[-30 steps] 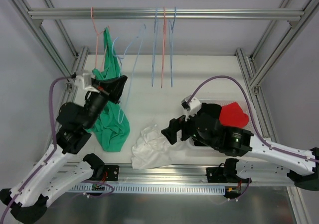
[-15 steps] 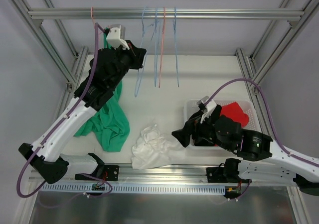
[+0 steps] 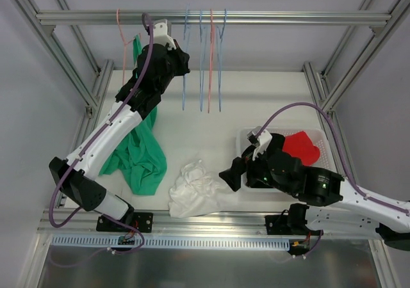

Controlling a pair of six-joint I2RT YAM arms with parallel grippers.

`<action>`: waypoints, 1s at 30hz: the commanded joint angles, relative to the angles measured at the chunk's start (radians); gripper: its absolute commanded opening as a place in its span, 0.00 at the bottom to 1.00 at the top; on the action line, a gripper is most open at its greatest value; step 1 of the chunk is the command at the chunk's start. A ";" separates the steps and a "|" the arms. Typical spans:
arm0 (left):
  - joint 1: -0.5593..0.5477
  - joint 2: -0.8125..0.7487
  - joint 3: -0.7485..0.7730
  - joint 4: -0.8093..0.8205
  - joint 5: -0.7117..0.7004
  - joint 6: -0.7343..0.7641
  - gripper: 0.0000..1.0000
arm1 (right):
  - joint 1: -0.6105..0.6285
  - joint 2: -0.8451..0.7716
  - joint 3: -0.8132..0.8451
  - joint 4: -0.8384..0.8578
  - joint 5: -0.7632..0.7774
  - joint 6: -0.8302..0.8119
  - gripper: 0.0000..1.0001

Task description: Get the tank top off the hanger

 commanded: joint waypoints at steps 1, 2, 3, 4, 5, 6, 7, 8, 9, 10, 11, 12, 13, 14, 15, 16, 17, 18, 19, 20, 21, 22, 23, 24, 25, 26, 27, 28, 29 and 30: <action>0.010 -0.003 0.009 0.021 0.018 -0.047 0.00 | 0.006 0.033 -0.005 0.047 -0.020 -0.010 1.00; 0.008 -0.015 -0.019 0.023 0.023 -0.053 0.00 | 0.006 0.044 -0.007 0.050 -0.021 -0.015 1.00; 0.010 -0.020 -0.031 0.023 0.023 -0.062 0.00 | 0.006 0.070 -0.012 0.056 -0.023 -0.024 1.00; 0.010 -0.028 -0.042 0.023 0.023 -0.068 0.00 | 0.006 0.084 -0.018 0.083 -0.037 -0.035 0.99; 0.010 -0.046 -0.059 0.023 0.024 -0.068 0.03 | 0.006 0.097 -0.024 0.103 -0.044 -0.057 0.99; 0.008 -0.058 -0.070 0.023 0.024 -0.068 0.11 | 0.006 0.131 -0.042 0.123 -0.054 -0.073 1.00; 0.008 -0.073 -0.079 0.023 0.023 -0.070 0.18 | 0.006 0.154 -0.050 0.160 -0.069 -0.082 1.00; 0.010 -0.107 -0.096 0.023 0.023 -0.068 0.22 | 0.006 0.182 -0.051 0.166 -0.064 -0.091 0.99; 0.010 -0.123 -0.103 0.023 0.024 -0.059 0.23 | 0.004 0.212 -0.044 0.165 -0.052 -0.094 0.99; 0.010 -0.138 -0.108 0.024 0.014 -0.053 0.25 | 0.004 0.278 -0.039 0.165 -0.045 -0.093 0.99; 0.010 -0.158 -0.104 0.023 0.014 -0.045 0.31 | 0.004 0.306 -0.033 0.167 -0.041 -0.090 0.99; 0.011 -0.164 -0.096 0.023 0.017 -0.021 0.36 | 0.004 0.335 -0.019 0.170 -0.046 -0.085 0.99; 0.010 -0.175 -0.091 0.016 0.040 -0.013 0.42 | 0.004 0.393 -0.013 0.179 -0.048 -0.085 0.99; 0.010 -0.210 -0.096 0.015 0.046 -0.012 0.48 | 0.003 0.420 -0.006 0.182 -0.046 -0.085 1.00; 0.008 -0.230 -0.105 0.013 0.046 -0.007 0.89 | 0.004 0.449 0.002 0.189 -0.037 -0.090 0.99; 0.007 -0.256 -0.114 0.009 0.049 -0.003 0.99 | 0.001 0.476 0.016 0.199 -0.032 -0.093 1.00; 0.007 -0.314 -0.143 0.004 0.047 0.001 0.99 | -0.002 0.536 0.027 0.202 -0.032 -0.100 1.00; 0.007 -0.346 -0.162 -0.002 0.035 0.005 0.99 | -0.006 0.568 0.039 0.200 -0.032 -0.102 0.99; 0.007 -0.385 -0.185 -0.011 0.020 0.010 0.99 | -0.010 0.599 0.051 0.199 -0.037 -0.104 0.99; 0.007 -0.467 -0.233 -0.028 -0.018 0.017 0.99 | -0.011 0.655 0.071 0.199 -0.037 -0.102 1.00; 0.007 -0.507 -0.261 -0.039 -0.046 0.042 0.99 | -0.013 0.682 0.080 0.199 -0.043 -0.101 0.99; 0.007 -0.553 -0.315 -0.057 -0.080 0.050 0.99 | -0.013 0.708 0.090 0.197 -0.046 -0.091 0.99; 0.007 -0.637 -0.340 -0.094 -0.116 0.056 0.99 | -0.013 0.734 0.106 0.200 -0.049 -0.091 1.00; 0.007 -0.679 -0.367 -0.109 -0.167 0.068 0.99 | -0.013 0.789 0.117 0.200 -0.070 -0.090 0.99; 0.007 -0.722 -0.416 -0.125 -0.179 0.073 0.99 | -0.014 0.817 0.129 0.199 -0.087 -0.091 0.99; 0.007 -0.794 -0.435 -0.161 -0.184 0.077 0.99 | -0.014 0.873 0.154 0.199 -0.104 -0.104 1.00; 0.007 -0.823 -0.450 -0.186 -0.186 0.083 0.99 | -0.014 0.901 0.163 0.200 -0.127 -0.110 1.00; 0.007 -0.850 -0.476 -0.210 -0.186 0.086 0.99 | -0.014 0.927 0.172 0.200 -0.139 -0.116 1.00; 0.007 -0.894 -0.485 -0.236 -0.186 0.088 0.99 | -0.014 0.953 0.180 0.202 -0.152 -0.130 0.99; 0.007 -0.909 -0.492 -0.291 -0.184 0.093 0.99 | -0.014 1.002 0.191 0.202 -0.159 -0.134 0.99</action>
